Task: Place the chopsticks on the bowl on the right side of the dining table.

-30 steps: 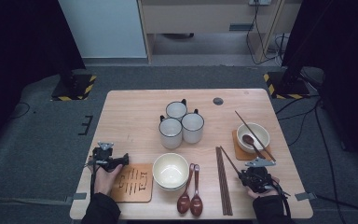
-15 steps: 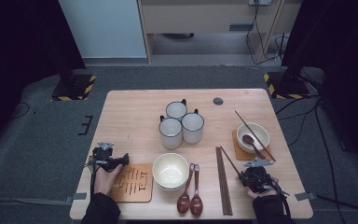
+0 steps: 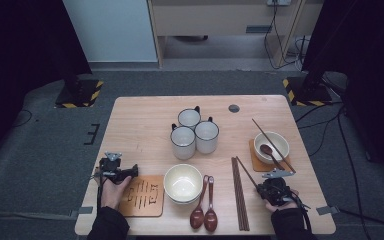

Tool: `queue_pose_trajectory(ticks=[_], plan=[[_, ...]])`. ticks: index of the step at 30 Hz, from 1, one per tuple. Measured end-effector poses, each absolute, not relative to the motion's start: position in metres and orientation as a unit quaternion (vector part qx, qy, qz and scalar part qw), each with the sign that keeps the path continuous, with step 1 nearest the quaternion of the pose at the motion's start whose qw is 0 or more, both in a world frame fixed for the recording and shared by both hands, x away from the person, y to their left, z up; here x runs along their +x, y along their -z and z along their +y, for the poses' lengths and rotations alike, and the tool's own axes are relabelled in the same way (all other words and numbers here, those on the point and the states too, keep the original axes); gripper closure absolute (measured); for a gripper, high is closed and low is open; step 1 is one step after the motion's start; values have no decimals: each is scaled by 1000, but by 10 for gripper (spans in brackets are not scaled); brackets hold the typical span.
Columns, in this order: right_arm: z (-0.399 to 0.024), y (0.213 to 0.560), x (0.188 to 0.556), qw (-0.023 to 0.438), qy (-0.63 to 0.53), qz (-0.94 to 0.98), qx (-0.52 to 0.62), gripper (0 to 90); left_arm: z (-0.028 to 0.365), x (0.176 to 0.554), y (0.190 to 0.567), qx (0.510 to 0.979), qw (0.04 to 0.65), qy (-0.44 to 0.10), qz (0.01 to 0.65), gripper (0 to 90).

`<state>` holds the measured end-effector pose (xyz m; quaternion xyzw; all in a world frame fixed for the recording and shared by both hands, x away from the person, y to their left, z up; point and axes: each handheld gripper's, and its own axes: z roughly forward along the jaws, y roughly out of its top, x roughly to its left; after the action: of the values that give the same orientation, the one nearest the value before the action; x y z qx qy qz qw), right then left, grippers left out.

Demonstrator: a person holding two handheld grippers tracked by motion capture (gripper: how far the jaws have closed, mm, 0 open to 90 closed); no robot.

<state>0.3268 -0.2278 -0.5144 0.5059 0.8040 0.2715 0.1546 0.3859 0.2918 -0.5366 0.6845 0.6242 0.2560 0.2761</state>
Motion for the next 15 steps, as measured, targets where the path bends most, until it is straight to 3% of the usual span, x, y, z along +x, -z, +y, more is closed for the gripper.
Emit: queue_pose_trajectory(ticks=[15], plan=[[-231,506,326,155,-287,799,505,850,292,386,537,684,276,-256,624,4]])
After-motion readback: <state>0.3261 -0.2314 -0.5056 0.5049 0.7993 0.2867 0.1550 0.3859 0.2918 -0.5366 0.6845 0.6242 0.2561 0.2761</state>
